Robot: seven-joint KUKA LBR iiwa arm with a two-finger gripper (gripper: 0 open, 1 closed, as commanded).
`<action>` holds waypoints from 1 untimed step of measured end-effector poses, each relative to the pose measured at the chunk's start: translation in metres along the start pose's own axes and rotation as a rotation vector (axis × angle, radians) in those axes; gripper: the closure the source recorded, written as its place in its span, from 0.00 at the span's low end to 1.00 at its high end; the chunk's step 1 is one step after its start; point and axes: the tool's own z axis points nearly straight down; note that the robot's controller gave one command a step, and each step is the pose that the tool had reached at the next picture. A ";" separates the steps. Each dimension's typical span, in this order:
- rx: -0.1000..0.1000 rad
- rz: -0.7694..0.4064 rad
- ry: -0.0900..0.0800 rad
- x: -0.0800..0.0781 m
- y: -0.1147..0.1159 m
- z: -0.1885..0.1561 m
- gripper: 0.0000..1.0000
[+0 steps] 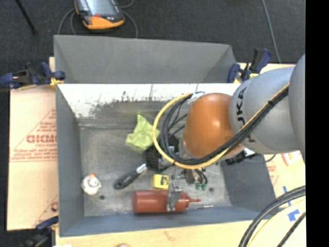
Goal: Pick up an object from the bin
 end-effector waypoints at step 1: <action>-0.004 -0.131 0.005 -0.027 0.004 0.049 1.00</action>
Offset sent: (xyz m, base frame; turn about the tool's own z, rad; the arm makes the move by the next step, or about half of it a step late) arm 0.0000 0.0000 0.0000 0.0000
